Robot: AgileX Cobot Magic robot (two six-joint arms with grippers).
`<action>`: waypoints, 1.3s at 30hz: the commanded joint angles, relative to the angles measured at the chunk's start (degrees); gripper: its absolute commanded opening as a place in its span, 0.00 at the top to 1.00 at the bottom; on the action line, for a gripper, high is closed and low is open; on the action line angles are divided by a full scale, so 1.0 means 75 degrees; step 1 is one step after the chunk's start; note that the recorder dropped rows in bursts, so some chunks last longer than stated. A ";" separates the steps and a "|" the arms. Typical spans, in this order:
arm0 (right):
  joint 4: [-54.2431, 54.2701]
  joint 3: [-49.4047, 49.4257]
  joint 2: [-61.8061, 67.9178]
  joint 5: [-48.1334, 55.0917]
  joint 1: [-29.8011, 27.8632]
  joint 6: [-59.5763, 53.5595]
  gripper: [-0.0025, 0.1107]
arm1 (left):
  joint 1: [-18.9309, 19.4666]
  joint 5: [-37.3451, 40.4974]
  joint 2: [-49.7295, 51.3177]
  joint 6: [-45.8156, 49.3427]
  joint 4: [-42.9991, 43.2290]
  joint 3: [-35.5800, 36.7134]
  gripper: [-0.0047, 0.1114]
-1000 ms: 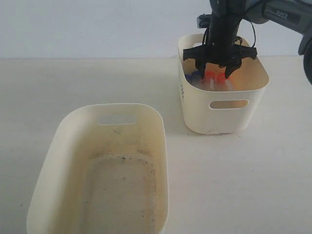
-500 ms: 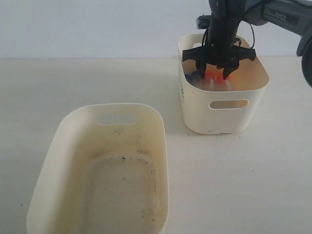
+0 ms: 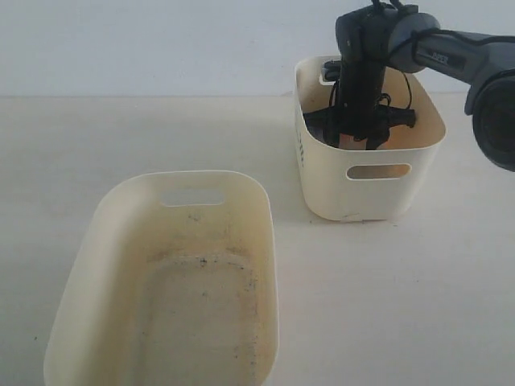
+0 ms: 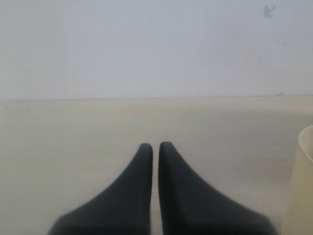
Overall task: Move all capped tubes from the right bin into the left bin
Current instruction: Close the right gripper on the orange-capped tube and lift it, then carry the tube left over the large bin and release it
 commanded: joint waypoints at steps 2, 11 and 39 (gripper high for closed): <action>0.0086 -0.0008 0.0227 -0.0136 -0.0012 -0.0028 0.53 | -0.0055 -0.0072 0.0027 -0.0032 -0.0026 -0.0030 0.92; -0.0311 -0.0040 0.0026 0.0164 -0.0012 -0.0108 0.98 | -0.0055 -0.0072 0.0027 -0.0032 -0.0026 -0.0030 0.92; 0.0098 0.4455 -0.5622 -0.0600 0.0657 -0.0279 0.98 | -0.0055 -0.0072 0.0027 -0.0032 -0.0026 -0.0030 0.92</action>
